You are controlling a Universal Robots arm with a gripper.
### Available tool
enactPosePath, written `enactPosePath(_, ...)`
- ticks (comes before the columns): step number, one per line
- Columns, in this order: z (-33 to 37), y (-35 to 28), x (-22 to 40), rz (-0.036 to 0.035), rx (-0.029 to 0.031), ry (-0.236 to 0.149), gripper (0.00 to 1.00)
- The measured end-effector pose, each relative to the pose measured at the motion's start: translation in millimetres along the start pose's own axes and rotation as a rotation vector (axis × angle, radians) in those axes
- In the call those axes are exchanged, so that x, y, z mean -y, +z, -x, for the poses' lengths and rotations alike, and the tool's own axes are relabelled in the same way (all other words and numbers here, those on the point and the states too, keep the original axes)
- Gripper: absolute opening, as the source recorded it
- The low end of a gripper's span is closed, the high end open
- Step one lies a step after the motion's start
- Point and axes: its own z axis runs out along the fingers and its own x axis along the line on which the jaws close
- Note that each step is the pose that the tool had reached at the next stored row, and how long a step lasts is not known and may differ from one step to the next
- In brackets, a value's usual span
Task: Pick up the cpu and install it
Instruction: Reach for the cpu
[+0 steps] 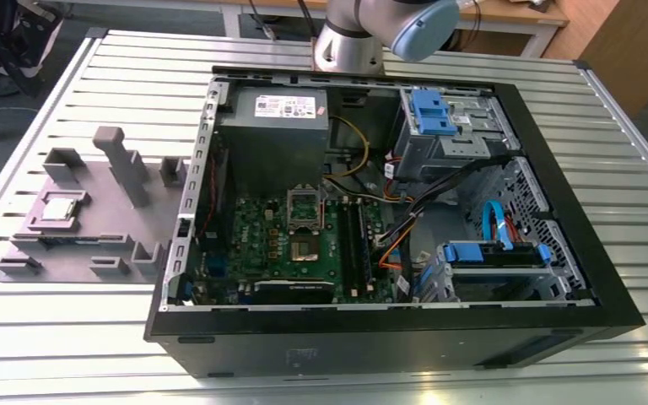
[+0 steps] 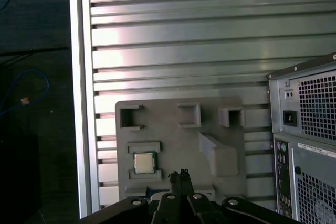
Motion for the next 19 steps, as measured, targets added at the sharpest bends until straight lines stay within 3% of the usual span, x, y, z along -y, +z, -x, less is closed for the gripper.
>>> enactPosePath(19, -3.1, 6.6, 0.6, 0.0, 0.0, 0.0, 0.11)
